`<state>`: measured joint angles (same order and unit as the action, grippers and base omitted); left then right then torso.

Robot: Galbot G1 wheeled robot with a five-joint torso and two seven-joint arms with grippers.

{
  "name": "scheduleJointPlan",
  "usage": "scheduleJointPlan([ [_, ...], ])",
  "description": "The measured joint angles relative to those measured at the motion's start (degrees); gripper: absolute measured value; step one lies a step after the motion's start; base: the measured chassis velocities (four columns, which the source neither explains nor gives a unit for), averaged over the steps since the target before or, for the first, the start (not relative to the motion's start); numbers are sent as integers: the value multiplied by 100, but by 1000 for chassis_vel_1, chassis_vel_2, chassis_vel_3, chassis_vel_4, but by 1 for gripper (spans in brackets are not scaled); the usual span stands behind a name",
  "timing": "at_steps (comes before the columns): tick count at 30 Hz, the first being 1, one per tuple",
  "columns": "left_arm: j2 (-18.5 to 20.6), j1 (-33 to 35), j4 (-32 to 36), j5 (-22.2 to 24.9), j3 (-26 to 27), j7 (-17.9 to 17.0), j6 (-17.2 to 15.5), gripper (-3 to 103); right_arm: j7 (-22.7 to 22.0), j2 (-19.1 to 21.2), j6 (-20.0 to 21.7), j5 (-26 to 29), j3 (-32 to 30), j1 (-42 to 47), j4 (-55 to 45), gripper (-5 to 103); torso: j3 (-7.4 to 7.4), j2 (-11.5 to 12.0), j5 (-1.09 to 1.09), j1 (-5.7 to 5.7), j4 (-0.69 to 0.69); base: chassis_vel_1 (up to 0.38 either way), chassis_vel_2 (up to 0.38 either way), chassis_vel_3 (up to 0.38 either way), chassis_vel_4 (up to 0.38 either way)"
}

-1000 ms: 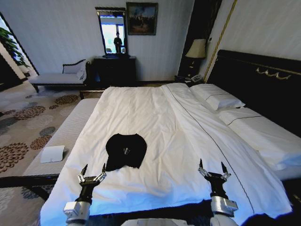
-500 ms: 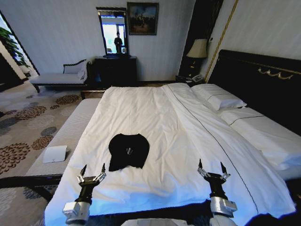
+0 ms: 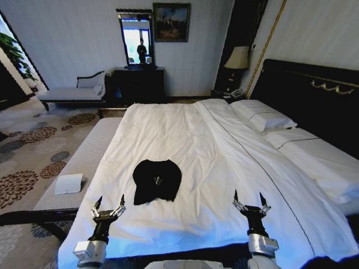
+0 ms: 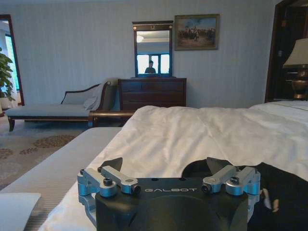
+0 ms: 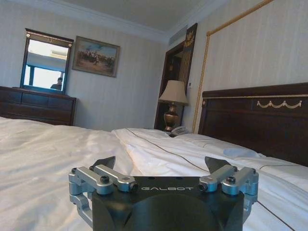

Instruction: Fold the clothes on the bed.

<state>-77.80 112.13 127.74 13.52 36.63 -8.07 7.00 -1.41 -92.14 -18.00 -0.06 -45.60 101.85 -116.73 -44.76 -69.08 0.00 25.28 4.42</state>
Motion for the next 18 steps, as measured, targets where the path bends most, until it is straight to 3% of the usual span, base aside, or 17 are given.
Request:
scheduleJointPlan([
  [18,-54,0,-22,114,98,-2,5,98,-30,0,-1,-4,24,-19,32,100,0,0,-1,0,0,31,103,-33,-95],
])
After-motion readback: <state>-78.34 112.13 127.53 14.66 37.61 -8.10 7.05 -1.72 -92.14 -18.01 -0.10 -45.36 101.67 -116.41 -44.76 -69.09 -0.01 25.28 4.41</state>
